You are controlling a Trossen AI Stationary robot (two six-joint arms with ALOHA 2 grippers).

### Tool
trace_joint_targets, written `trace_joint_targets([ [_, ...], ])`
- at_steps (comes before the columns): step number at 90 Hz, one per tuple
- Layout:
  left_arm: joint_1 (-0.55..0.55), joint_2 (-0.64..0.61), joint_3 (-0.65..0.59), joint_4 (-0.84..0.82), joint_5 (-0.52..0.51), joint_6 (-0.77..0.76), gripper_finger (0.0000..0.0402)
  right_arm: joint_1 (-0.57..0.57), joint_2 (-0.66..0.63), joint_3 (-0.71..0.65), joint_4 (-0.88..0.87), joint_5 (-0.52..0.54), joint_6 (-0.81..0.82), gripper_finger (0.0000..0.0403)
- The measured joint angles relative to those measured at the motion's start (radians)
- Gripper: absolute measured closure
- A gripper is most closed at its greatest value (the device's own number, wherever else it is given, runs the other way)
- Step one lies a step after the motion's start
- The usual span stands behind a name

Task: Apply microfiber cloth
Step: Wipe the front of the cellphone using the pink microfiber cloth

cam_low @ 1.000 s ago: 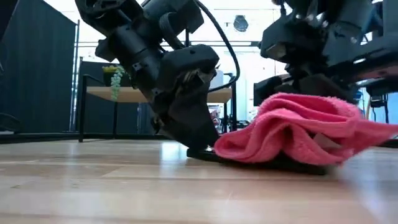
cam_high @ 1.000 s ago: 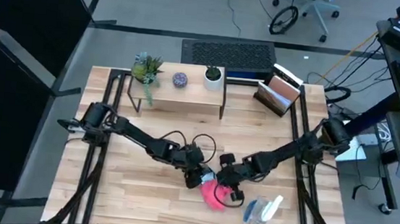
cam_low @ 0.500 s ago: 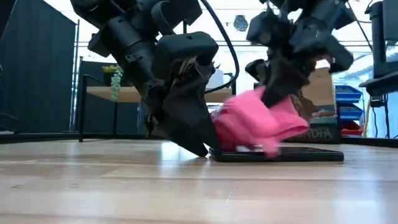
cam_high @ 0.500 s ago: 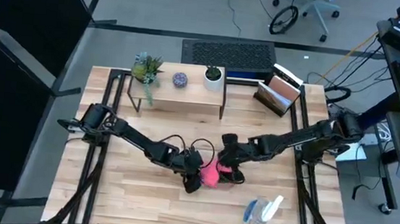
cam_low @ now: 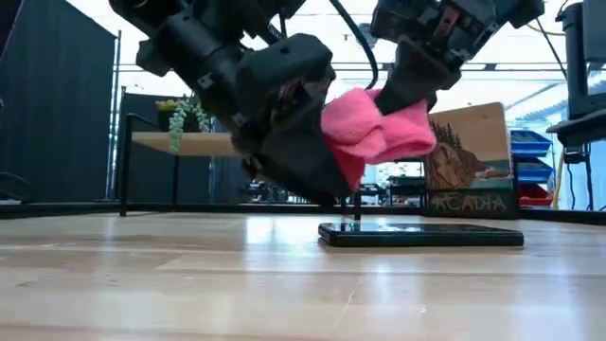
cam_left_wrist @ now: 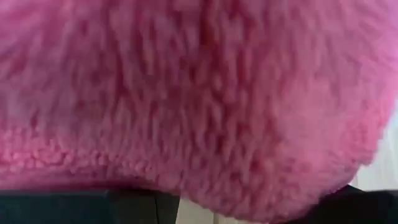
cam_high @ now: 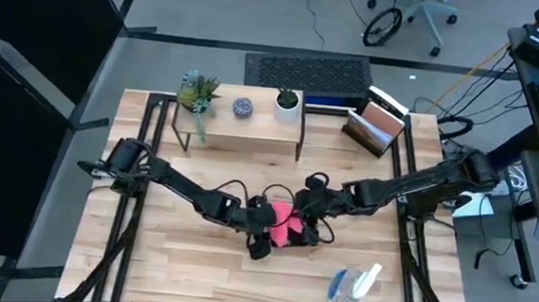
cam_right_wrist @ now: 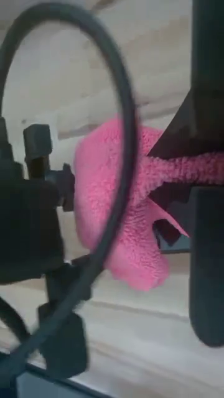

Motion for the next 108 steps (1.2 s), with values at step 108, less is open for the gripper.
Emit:
trace_joint_targets([
  [108, -0.023, 0.082, 0.003, 0.029, -0.068, 0.249, 0.0238, 0.045, 0.293, 0.001, 0.093, 0.007, 0.071, 0.0399],
])
